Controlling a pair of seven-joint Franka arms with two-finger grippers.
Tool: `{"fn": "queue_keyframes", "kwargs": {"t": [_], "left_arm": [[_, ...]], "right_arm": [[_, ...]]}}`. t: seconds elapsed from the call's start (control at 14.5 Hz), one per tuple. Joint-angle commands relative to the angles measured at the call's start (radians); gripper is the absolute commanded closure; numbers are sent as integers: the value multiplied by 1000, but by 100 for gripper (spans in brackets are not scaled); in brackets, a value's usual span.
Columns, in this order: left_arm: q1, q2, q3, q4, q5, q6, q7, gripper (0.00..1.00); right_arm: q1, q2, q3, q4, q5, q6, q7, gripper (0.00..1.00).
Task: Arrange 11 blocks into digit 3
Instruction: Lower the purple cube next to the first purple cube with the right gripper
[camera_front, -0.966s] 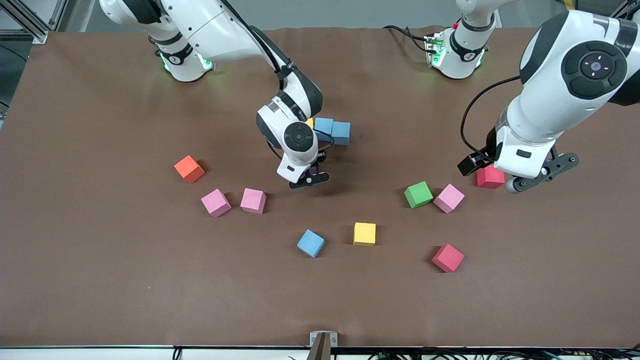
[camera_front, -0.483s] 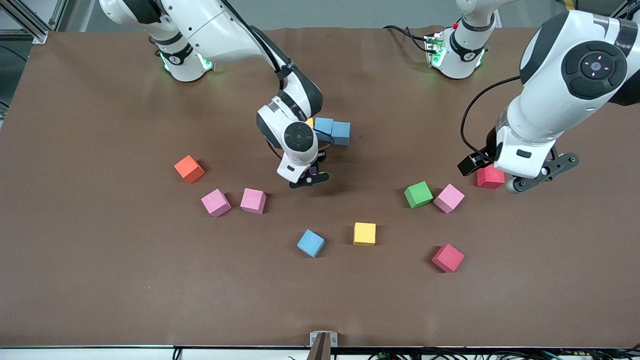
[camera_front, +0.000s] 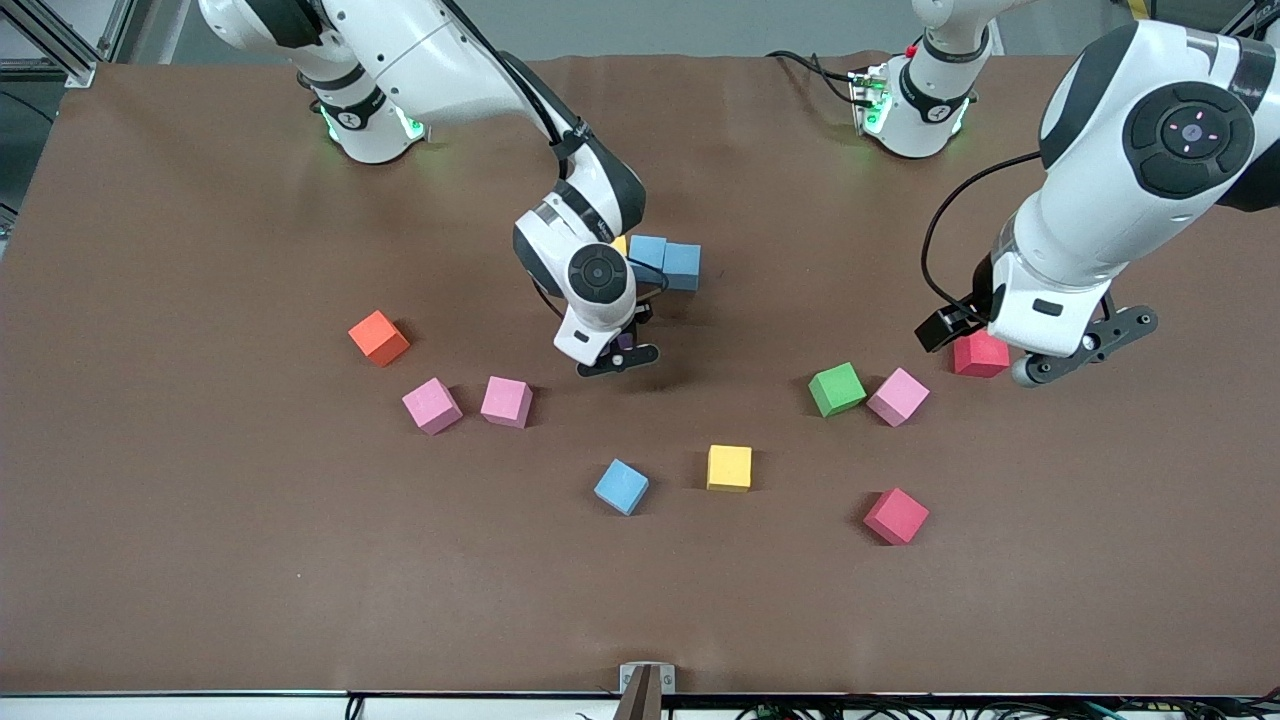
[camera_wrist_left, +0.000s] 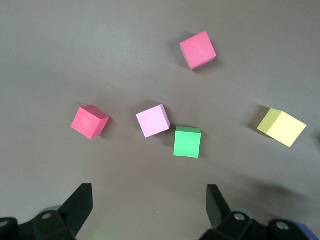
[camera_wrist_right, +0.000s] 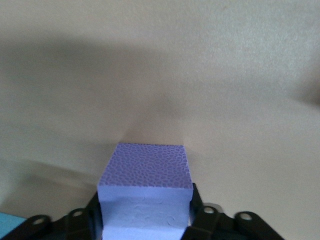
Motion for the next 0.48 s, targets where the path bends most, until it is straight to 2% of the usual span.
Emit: {"fn": "queue_keyframes", "kwargs": {"t": [0.0,0.41], "left_arm": [[7,-6,-4,7,4,-10,25,0],[5,-6,-4,7,4,-10,25,0]], "right_arm": [[11,-16,-6,-22,14,3,19,0],[4,-54,-6,6,15,-24,19,0]]}}
